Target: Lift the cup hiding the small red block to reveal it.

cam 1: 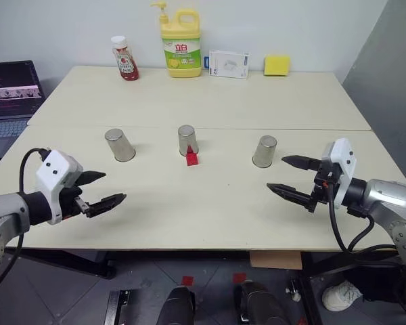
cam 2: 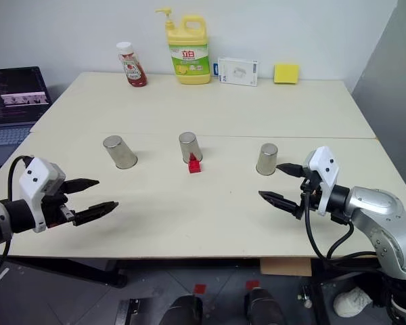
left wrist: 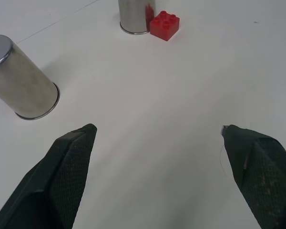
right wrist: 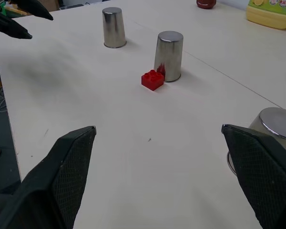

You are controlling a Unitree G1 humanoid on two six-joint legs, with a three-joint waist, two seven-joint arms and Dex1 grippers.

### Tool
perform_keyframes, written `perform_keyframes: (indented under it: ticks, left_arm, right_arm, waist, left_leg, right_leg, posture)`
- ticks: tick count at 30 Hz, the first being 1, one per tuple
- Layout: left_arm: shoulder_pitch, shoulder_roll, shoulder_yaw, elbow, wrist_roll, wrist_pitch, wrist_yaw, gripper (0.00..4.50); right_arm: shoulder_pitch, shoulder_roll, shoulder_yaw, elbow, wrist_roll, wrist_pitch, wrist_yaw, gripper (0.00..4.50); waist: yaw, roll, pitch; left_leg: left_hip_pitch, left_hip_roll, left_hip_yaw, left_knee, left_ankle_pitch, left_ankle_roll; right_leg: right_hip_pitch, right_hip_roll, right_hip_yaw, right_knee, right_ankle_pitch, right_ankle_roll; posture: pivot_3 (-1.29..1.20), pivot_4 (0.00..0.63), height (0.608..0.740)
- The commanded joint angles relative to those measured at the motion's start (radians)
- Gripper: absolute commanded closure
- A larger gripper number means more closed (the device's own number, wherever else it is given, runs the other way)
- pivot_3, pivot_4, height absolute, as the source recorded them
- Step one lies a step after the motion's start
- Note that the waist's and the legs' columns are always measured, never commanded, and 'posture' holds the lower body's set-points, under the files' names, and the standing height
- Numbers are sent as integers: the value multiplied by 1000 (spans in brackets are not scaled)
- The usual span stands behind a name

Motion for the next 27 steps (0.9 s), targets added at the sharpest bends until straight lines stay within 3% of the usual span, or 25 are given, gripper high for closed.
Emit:
perform_keyframes:
  ticks: [1, 27]
  left_arm:
    - [-32, 6, 27, -22, -23, -18, -6, 38]
    - [-42, 15, -21, -33, -2, -14, 10, 38]
  right_arm:
    - [-10, -9, -18, -14, -2, -20, 9, 0]
    - [41, -77, -110, -8, 12, 1, 42, 0]
  waist:
    - [0, 0, 0]
    - [0, 0, 0]
  left_leg:
    - [0, 0, 0, 0, 0, 0]
    - [0, 0, 0, 0, 0, 0]
  right_leg:
    - [0, 0, 0, 0, 0, 0]
    - [0, 0, 0, 0, 0, 0]
  posture:
    - [0, 150, 740]
    - [0, 150, 740]
